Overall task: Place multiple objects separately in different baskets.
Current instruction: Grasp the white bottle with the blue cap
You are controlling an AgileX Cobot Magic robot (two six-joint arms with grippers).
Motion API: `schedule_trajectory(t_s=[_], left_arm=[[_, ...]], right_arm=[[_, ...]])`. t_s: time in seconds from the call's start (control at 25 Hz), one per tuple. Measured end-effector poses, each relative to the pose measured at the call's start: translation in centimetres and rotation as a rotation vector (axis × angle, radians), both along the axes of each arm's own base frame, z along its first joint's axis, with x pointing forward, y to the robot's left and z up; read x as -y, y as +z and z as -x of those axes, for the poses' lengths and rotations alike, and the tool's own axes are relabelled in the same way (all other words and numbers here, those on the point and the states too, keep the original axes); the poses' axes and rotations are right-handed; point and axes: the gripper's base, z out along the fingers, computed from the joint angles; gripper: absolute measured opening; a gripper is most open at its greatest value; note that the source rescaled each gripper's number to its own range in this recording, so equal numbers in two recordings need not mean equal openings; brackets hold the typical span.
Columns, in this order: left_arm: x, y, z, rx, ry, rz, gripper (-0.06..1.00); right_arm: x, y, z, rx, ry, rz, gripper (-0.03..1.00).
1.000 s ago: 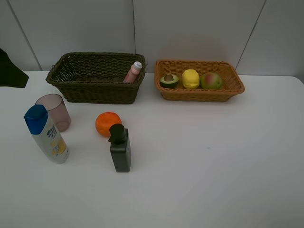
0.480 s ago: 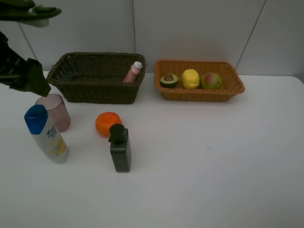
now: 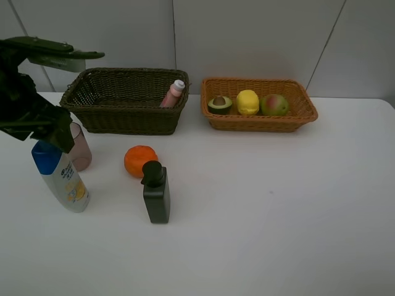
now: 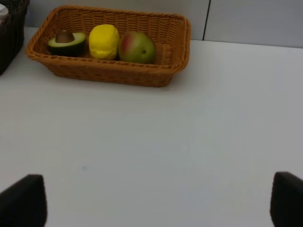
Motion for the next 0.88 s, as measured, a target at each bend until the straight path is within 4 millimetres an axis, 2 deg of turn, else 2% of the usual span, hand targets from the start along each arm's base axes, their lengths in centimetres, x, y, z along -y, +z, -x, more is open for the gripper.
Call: schedule_trajectory(t_s=[0.28, 0.88], left_arm=[[0.4, -2.4, -0.6, -0.123, 0.009, -0.016, 1.0], [0.6, -5.0, -1.3, -0.214, 0.011, -0.043, 1.0]], right_arm=[[0.0, 0.0, 0.0, 0.0, 0.0, 0.0, 1.0], [0.0, 0.0, 0.0, 0.0, 0.0, 0.0, 1.0]])
